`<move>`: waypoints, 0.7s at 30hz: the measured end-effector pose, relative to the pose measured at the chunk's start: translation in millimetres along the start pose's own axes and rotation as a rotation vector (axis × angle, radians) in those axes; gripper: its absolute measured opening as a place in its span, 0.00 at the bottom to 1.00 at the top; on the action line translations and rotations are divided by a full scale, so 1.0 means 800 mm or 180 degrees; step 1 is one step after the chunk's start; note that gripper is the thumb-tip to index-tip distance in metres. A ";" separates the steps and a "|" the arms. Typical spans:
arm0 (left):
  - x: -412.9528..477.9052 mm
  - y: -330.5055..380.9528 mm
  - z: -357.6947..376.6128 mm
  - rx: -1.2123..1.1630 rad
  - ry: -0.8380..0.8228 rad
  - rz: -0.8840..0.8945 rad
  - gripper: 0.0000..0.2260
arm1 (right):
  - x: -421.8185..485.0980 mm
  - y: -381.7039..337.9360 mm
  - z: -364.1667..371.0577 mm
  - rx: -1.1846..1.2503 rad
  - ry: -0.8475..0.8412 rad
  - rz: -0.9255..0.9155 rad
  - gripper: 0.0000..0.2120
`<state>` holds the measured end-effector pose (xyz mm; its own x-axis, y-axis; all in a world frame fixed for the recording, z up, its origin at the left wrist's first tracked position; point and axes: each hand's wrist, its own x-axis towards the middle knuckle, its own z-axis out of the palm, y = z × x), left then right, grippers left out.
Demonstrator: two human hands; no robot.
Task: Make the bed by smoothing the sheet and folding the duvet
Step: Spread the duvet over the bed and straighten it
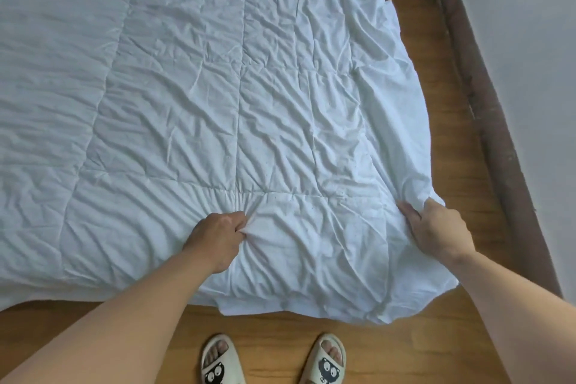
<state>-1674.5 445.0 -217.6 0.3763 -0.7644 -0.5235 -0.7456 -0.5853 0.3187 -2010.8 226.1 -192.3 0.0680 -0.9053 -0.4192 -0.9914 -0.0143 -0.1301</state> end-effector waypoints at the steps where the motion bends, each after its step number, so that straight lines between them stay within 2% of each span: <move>1: -0.003 -0.003 -0.002 -0.0122 -0.0076 0.0055 0.11 | 0.003 0.016 -0.008 -0.0042 0.0044 0.0093 0.25; 3: -0.012 -0.004 -0.005 -0.0148 -0.0221 0.0236 0.09 | 0.005 0.048 -0.020 -0.0163 0.0028 0.0333 0.28; 5: -0.018 -0.002 -0.002 0.0016 -0.0282 0.0458 0.08 | 0.000 0.055 -0.018 -0.0413 -0.0114 0.0572 0.26; 7: -0.025 -0.006 0.004 0.0270 -0.0164 0.0710 0.02 | 0.000 0.030 -0.005 -0.0537 -0.0044 0.0839 0.20; 8: -0.029 -0.010 0.009 0.0417 0.0049 0.0822 0.07 | 0.000 0.007 0.002 -0.0581 0.0073 0.0816 0.22; 9: -0.033 -0.016 0.013 0.0573 0.0286 0.0902 0.16 | -0.004 -0.021 0.008 -0.0585 0.0324 0.0479 0.26; 11: -0.039 -0.032 0.008 0.0771 0.0688 0.0633 0.33 | -0.023 -0.088 0.021 -0.0472 0.0735 -0.0917 0.34; 12: -0.041 -0.046 0.002 0.0813 0.0666 0.0358 0.39 | -0.040 -0.122 0.033 -0.0405 0.0678 -0.1591 0.35; 14: -0.045 -0.087 -0.006 0.0750 0.0348 -0.0272 0.47 | -0.082 -0.179 0.064 -0.0324 0.0231 -0.2251 0.37; 15: -0.051 -0.107 -0.008 0.0728 0.0171 -0.0471 0.49 | -0.102 -0.195 0.085 -0.0367 -0.0007 -0.2311 0.39; 17: -0.076 -0.139 -0.009 0.0626 -0.0073 -0.0472 0.50 | -0.138 -0.201 0.131 -0.0758 -0.0207 -0.2279 0.40; 19: -0.111 -0.157 -0.008 0.0485 -0.0332 -0.0305 0.47 | -0.168 -0.192 0.160 -0.1108 -0.0180 -0.2122 0.40; 21: -0.137 -0.174 -0.011 0.0293 -0.0508 -0.0272 0.41 | -0.191 -0.197 0.166 -0.1046 -0.0111 -0.1976 0.39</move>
<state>-1607.0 607.9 -197.3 0.3538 -0.6562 -0.6665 -0.7645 -0.6134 0.1981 -1850.3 423.0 -227.1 0.6305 -0.6742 -0.3846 -0.7501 -0.6566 -0.0788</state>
